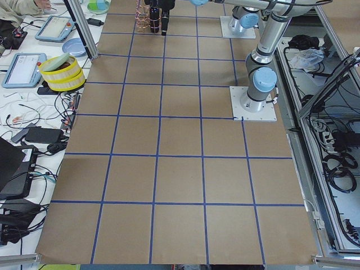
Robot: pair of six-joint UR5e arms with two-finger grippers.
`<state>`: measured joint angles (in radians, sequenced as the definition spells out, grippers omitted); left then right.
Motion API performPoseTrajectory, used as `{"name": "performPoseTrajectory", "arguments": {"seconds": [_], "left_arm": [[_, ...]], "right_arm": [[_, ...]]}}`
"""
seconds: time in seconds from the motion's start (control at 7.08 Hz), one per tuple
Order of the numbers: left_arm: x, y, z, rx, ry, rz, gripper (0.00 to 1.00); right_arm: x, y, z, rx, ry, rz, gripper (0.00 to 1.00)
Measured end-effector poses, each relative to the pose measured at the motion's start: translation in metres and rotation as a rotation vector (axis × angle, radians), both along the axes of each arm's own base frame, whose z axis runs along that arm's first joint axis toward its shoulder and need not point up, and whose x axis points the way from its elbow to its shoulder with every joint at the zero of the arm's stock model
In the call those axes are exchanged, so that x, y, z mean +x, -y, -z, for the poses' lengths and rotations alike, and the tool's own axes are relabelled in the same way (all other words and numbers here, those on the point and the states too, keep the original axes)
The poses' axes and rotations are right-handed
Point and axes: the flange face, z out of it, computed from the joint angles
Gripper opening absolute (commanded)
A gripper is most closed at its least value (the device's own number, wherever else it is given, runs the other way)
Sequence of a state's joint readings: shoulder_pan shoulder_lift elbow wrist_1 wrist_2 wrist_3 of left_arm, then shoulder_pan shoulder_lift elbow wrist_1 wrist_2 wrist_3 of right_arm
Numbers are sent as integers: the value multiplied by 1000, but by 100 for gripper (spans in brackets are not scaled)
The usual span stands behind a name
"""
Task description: Place wine into wine basket
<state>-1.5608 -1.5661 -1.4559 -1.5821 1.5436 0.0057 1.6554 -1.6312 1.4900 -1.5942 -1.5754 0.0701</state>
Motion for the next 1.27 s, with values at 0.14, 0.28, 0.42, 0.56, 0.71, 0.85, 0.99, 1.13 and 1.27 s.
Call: {"name": "performPoseTrajectory", "arguments": {"seconds": [0.14,0.28,0.42,0.56,0.71,0.85,0.99,1.13,1.27], "left_arm": [[0,-1,2,7,-1,1,100],[-1,-1,3,14,-2,1,100],[-1,-2,5,22,-2,1,100],[-1,-3,6,26,-2,1,100],[-1,-3,6,28,-2,2,100],[-1,-3,7,28,-2,2,100],[-1,-4,6,28,-2,2,100],[-1,-5,5,26,-1,1,100],[-1,-5,5,25,-1,1,100]], "right_arm": [[-1,-4,0,15,-5,27,100],[-2,-7,-1,27,-3,60,100],[-1,-8,0,37,1,78,100],[-1,-9,1,44,2,84,100],[-1,-9,1,47,3,84,100],[-1,-9,1,48,4,84,100],[-1,-9,1,48,4,83,100],[-1,-9,1,48,4,83,100],[-1,-9,1,48,4,83,100]]}}
